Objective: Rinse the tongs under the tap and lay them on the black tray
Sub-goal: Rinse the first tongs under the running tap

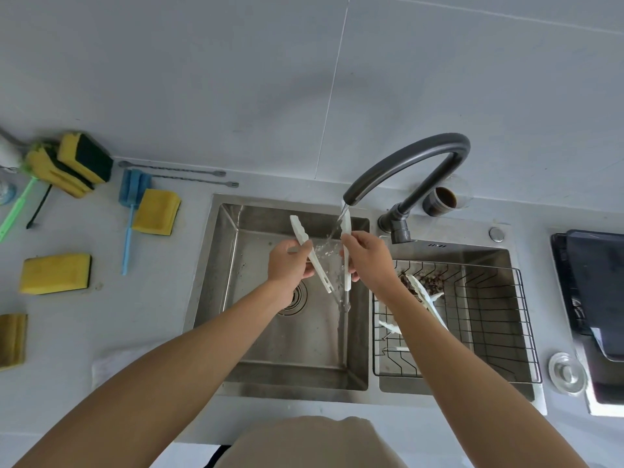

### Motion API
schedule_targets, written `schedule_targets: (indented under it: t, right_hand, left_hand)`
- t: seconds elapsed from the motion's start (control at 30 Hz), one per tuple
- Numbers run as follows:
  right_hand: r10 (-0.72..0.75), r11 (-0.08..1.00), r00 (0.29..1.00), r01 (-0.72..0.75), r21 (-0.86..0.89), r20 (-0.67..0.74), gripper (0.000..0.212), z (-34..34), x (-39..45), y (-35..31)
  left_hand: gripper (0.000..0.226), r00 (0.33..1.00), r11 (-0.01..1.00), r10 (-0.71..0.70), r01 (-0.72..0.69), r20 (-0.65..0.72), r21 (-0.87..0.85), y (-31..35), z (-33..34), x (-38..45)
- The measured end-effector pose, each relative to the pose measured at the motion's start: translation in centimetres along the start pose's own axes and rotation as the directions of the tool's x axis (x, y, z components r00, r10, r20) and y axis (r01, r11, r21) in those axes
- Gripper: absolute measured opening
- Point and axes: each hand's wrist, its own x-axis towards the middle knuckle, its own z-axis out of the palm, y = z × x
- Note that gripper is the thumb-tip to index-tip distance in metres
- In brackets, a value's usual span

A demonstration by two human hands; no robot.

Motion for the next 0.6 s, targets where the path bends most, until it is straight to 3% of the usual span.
schedule_targets:
  t: [0.2, 0.47, 0.6]
  right_hand:
    - [-0.060, 0.994, 0.998, 0.063, 0.092, -0.028, 0.026, -1.9, -2.1, 0.1]
    - [-0.011, 0.980, 0.983, -0.026, -0.197, -0.183, 0.025, -3.3, -4.1, 2.8]
    - [0.103, 0.991, 0.982, -0.114, -0.066, -0.156, 0.035, -3.4, -4.3, 4.1]
  left_hand:
    - [0.014, 0.995, 1.000, 0.016, -0.016, 0.098, 0.006, 0.4, 1.9, -0.7]
    - [0.027, 0.992, 0.999, 0.024, -0.020, 0.128, -0.033, 0.9, 4.5, -0.9]
    - [0.029, 0.975, 0.999, 0.035, -0.031, 0.219, -0.022, 1.6, 4.5, -1.7]
